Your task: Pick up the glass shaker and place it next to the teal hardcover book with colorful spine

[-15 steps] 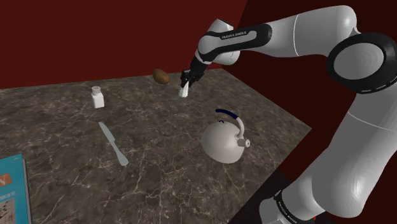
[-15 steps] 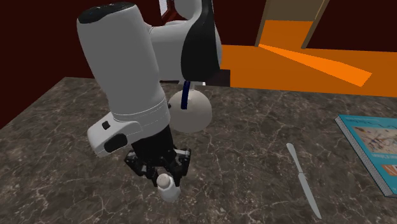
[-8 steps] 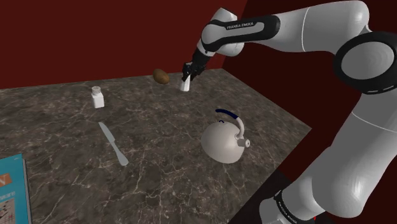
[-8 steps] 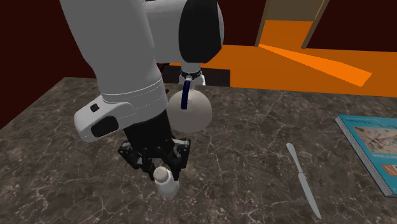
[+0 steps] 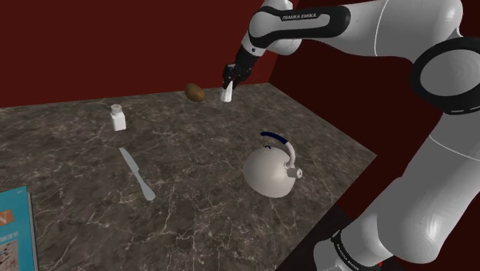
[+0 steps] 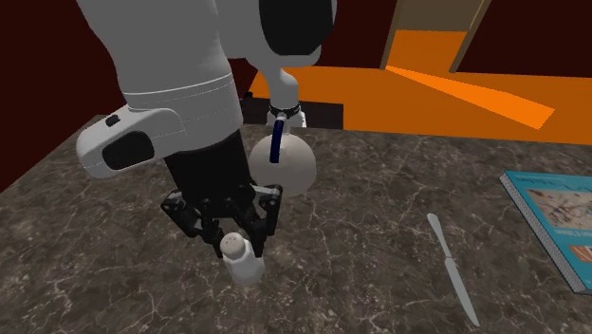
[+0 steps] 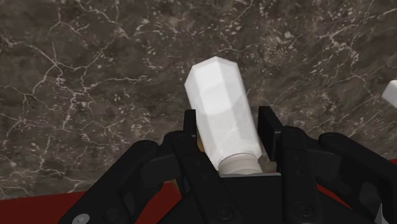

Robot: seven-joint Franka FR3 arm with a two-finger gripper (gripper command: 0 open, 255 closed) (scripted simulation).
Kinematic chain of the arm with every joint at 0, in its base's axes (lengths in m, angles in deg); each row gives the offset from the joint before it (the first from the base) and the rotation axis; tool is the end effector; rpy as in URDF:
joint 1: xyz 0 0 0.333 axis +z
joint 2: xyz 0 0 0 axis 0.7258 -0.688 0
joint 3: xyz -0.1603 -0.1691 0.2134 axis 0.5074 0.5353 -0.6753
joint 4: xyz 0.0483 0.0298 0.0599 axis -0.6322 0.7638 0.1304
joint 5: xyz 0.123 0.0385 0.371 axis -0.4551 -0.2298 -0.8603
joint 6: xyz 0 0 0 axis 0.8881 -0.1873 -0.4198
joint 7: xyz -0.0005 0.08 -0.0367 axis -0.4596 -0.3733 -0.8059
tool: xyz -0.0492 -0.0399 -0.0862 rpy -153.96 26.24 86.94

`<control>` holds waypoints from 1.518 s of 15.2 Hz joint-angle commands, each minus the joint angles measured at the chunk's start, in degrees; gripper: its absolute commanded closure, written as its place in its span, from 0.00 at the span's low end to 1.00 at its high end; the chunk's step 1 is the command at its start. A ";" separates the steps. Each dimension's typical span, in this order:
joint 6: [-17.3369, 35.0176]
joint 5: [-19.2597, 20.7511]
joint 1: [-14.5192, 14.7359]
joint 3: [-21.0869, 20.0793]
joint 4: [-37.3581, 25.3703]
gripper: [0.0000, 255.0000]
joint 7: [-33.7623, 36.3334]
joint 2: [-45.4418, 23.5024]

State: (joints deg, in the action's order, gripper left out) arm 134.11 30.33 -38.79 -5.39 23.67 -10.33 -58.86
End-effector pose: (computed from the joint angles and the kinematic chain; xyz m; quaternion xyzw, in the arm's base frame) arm 0.6393 0.0430 0.4773 -0.9897 -0.0438 -0.1194 0.0665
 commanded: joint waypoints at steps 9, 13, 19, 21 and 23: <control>-4.11 1.48 1.57 -0.73 -1.88 1.00 3.51 2.62; -2.47 3.24 4.58 -2.67 2.01 1.00 8.96 5.50; -0.86 5.82 8.88 -5.98 5.65 1.00 17.57 8.25; -0.52 6.68 10.29 -7.15 6.31 1.00 20.52 8.74; -0.29 7.56 11.67 -8.37 6.69 1.00 23.50 9.03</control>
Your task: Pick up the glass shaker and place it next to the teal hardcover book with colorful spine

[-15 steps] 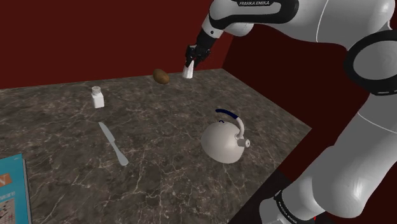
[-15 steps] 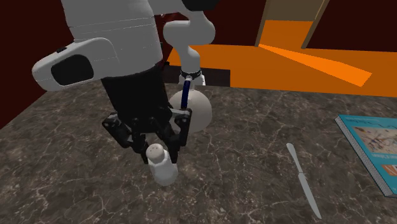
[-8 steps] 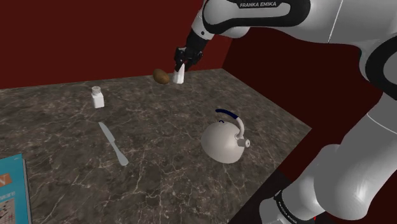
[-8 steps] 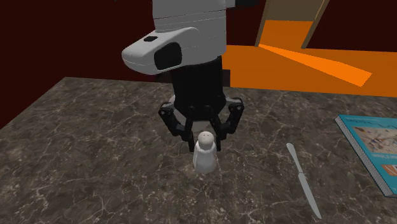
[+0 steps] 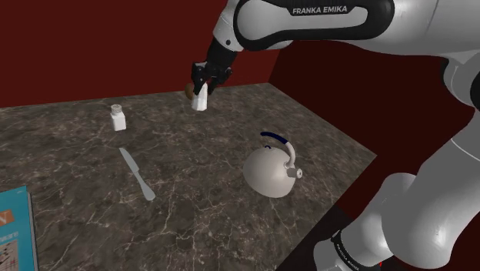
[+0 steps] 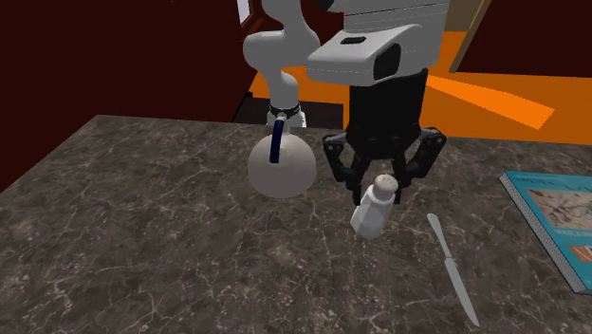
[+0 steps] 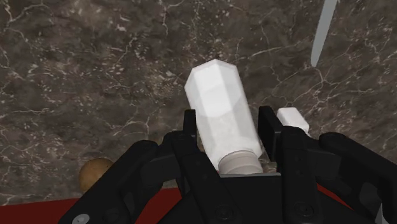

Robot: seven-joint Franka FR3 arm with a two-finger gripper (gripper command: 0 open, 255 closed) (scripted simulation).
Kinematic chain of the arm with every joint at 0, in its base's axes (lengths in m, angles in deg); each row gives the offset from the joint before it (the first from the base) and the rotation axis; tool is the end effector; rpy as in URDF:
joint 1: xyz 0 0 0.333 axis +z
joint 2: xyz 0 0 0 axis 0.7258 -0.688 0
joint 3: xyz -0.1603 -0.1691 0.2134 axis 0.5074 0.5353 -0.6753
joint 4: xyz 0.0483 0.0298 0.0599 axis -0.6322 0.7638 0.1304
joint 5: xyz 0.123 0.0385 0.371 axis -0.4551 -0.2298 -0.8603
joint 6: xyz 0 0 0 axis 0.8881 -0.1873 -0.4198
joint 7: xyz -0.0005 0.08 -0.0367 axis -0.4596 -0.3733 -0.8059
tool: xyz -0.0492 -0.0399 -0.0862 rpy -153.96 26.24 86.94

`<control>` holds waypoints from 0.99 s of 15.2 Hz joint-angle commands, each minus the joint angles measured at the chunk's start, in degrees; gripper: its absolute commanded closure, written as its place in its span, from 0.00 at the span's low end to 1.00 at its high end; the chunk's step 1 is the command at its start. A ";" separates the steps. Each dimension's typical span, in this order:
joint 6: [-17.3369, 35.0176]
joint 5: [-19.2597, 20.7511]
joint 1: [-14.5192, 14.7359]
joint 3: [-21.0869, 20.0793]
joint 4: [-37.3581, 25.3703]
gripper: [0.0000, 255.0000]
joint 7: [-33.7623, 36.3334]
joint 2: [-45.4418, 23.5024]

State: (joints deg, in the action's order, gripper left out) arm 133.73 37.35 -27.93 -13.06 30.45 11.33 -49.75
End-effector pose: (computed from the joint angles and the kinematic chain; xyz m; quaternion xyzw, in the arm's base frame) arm 0.5553 0.2205 0.5151 -0.9897 -0.0446 -0.1189 0.0665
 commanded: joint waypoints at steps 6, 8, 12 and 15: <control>0.21 3.35 4.96 -4.36 -0.60 1.00 10.92 -0.53; 0.05 4.37 6.37 -5.56 -1.32 1.00 13.97 -1.10; -0.62 6.59 9.31 -7.81 -3.60 1.00 20.06 -2.91; -1.44 8.42 11.62 -9.38 -6.08 1.00 24.58 -4.83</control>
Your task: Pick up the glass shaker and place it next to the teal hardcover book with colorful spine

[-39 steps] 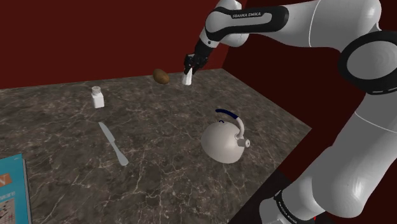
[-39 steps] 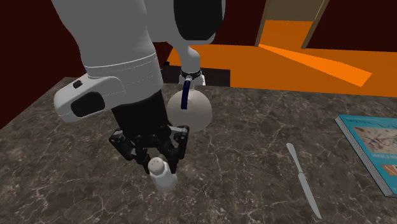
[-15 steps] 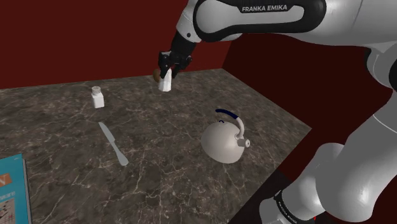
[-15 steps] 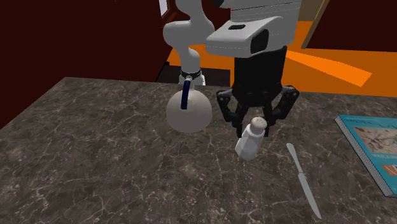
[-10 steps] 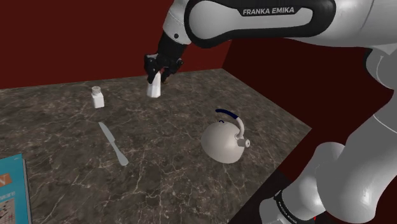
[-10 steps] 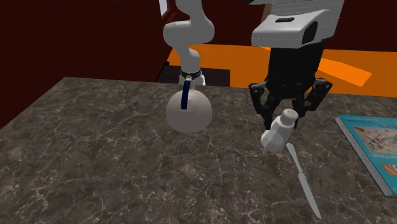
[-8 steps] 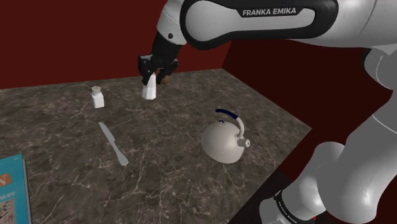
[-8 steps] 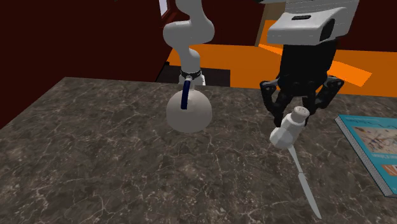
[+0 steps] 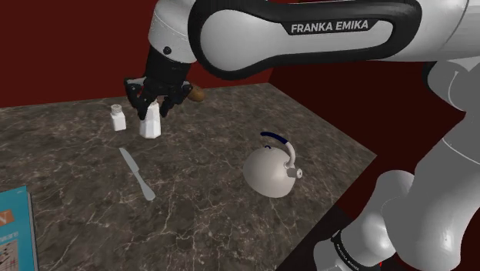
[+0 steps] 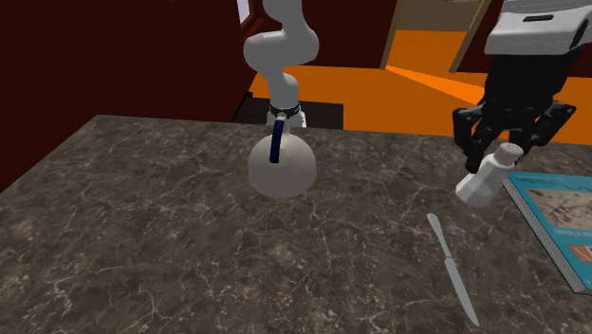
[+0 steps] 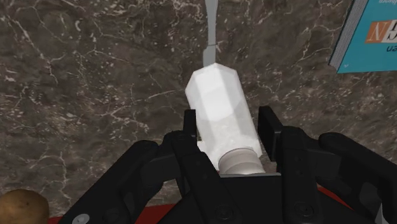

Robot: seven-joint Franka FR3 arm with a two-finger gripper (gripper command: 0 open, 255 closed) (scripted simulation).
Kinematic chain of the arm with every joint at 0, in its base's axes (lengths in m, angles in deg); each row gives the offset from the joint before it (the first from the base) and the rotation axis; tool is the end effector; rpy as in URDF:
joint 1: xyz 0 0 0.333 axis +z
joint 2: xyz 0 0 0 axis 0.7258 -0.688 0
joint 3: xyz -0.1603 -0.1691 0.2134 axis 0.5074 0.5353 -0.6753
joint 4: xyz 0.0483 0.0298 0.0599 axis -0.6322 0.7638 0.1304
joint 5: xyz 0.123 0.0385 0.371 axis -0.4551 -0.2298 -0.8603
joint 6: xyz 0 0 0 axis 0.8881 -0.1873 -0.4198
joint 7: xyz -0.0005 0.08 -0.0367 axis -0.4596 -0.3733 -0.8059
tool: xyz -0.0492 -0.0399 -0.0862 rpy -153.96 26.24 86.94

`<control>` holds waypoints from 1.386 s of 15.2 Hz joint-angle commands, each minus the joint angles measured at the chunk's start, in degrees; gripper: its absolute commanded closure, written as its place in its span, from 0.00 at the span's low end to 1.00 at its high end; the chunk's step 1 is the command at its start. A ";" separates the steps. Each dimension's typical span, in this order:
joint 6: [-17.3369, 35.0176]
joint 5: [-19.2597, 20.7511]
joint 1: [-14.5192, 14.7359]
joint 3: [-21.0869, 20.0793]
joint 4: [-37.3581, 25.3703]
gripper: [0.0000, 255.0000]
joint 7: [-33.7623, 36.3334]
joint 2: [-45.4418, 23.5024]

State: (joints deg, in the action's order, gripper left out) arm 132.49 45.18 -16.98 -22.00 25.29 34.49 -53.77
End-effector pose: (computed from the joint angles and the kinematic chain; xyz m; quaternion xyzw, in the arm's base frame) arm 0.4702 0.4035 0.5165 -0.9896 -0.0449 -0.1192 0.0663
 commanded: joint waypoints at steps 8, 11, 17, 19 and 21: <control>-4.00 6.01 7.70 -3.67 -11.04 1.00 12.82 -8.37; -6.17 8.14 10.78 -4.45 -16.38 1.00 16.64 -12.18; -12.28 12.31 18.06 -5.14 -31.01 1.00 23.07 -21.97; -10.71 12.38 17.93 -5.04 -29.30 1.00 23.34 -21.86; -9.18 12.49 17.78 -4.98 -27.71 1.00 23.63 -21.82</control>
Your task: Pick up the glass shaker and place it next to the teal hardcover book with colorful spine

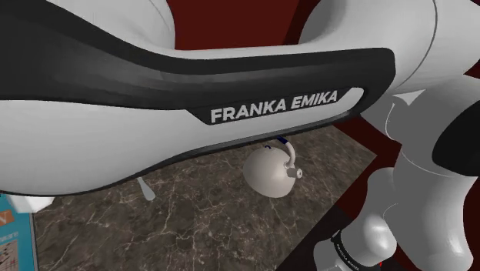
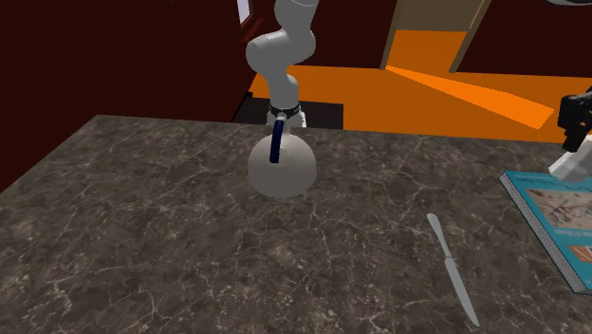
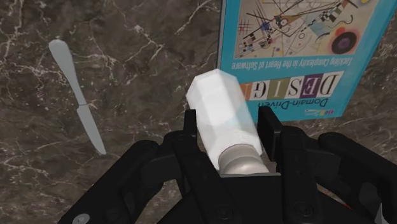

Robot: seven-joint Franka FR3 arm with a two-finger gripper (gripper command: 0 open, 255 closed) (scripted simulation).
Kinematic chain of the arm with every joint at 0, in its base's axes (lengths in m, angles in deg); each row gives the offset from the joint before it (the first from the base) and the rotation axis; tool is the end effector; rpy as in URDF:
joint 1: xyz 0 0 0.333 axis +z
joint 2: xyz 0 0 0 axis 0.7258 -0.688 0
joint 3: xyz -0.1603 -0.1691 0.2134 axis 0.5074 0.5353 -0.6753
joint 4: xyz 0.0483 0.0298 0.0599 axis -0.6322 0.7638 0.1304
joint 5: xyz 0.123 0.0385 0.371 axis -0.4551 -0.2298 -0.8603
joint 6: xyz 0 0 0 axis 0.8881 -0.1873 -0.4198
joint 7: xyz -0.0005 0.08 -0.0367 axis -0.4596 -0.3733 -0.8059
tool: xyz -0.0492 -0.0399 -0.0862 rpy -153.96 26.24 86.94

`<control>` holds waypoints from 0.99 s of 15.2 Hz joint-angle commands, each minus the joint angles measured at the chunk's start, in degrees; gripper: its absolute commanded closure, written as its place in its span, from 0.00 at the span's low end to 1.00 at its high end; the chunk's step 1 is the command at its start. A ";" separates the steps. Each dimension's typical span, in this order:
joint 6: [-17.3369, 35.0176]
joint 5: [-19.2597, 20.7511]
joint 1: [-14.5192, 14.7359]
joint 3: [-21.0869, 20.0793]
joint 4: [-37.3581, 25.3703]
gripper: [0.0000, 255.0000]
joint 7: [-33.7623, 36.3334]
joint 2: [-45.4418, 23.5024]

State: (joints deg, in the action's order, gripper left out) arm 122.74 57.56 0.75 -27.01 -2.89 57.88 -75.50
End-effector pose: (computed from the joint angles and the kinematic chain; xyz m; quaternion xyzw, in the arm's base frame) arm 0.3716 0.6178 0.4996 -0.9897 -0.0442 -0.1190 0.0663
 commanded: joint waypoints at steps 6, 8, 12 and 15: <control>4.93 0.61 -0.24 0.26 4.64 1.00 1.14 -0.37; 6.31 0.81 -0.30 0.36 5.86 1.00 1.44 -0.58; 9.00 1.29 -0.37 0.59 8.04 1.00 2.08 -1.15; 10.95 1.70 -0.37 0.79 9.49 1.00 2.57 -1.71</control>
State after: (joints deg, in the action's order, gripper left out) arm 132.89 59.13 0.45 -26.29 5.95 60.33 -77.08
